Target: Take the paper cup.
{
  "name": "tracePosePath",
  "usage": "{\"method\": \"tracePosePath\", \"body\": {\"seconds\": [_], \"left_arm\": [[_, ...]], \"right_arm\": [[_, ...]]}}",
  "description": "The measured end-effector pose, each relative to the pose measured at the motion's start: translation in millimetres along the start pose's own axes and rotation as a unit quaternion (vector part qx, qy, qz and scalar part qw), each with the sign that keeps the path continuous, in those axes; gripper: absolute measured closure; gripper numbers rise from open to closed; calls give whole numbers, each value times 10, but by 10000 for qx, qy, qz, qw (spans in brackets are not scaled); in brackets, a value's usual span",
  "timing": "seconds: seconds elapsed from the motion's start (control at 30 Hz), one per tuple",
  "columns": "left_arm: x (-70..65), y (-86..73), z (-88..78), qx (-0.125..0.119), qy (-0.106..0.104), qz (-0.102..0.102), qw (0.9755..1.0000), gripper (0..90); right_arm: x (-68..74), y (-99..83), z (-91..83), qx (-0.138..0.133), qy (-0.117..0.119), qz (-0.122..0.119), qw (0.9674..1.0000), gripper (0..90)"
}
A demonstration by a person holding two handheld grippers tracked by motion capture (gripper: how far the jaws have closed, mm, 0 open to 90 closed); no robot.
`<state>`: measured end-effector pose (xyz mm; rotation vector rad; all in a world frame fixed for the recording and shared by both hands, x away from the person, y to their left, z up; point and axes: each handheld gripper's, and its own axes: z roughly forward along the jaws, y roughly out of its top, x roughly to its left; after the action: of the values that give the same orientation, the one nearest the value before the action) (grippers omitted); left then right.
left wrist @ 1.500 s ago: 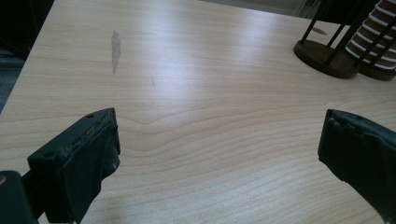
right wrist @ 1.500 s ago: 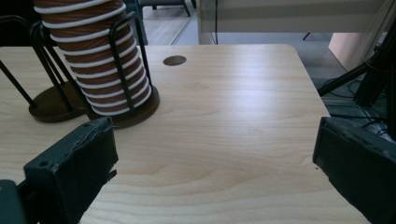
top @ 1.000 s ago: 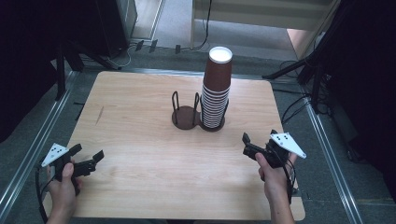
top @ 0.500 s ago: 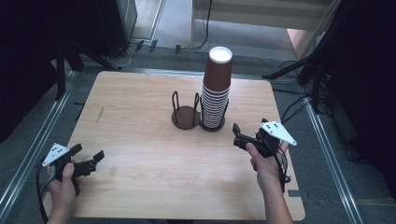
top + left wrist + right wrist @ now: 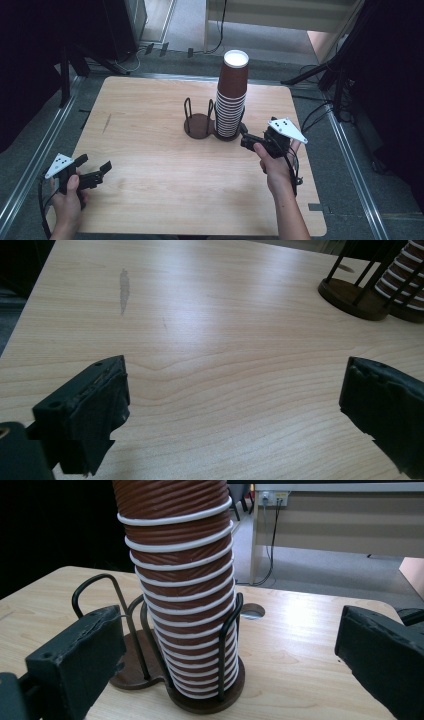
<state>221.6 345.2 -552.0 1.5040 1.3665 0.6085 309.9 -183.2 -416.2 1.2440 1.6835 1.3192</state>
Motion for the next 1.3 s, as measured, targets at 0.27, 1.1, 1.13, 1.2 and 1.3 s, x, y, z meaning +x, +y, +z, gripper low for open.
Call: {"method": "tracePosePath", "body": {"seconds": [0.27,1.1,1.13,1.2,1.3], "left_arm": [[-1,0,-1,1,58,10,10000,35],[-14,2,9,60,36,69,10000,0],[-14,2,9,60,36,69,10000,0],[-17,3,8,69,37,89,9999,0],[-20,2,10,68,40,91,9999,0]], "right_arm": [[47,75,105,11,84,81,9999,0],[177,275,267,-67,168,74,9998,0],[181,281,276,-75,172,60,9998,0],[192,293,293,-80,167,67,9998,0],[202,304,307,-89,169,70,9998,0]]}}
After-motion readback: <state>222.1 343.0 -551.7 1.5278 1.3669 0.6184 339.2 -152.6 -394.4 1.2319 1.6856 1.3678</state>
